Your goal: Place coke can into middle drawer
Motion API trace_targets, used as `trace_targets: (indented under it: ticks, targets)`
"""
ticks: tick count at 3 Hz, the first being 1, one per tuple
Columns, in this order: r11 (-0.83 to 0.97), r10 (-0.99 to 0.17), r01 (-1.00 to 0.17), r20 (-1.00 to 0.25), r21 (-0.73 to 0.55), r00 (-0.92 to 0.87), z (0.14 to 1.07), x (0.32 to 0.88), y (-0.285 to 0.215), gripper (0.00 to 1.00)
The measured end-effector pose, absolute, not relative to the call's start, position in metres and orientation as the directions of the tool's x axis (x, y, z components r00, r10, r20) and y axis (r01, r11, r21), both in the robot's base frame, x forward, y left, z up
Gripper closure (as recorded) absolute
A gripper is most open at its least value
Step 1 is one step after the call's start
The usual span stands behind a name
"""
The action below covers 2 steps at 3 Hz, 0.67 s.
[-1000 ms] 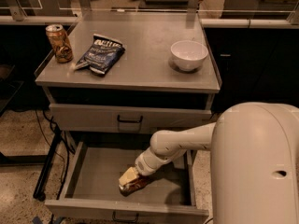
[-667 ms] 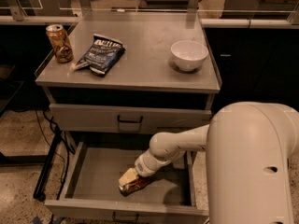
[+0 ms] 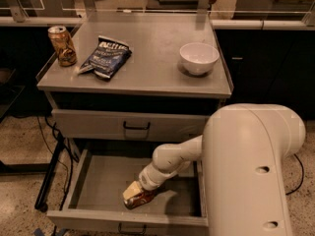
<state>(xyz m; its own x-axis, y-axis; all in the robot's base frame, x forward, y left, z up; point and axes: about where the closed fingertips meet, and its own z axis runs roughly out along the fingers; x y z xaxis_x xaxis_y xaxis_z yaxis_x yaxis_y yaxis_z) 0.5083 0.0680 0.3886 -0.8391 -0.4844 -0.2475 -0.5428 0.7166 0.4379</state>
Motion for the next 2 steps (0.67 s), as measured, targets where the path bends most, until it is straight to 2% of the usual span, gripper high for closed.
trace_targets:
  ticks: [1, 2]
  targets:
    - [0.72, -0.486, -0.54, -0.238, 0.435, -0.841, 0.3881, 0.5061, 0.0695, 0.99]
    - [0.72, -0.486, -0.54, -0.238, 0.435, -0.841, 0.3881, 0.5061, 0.0695, 0.77]
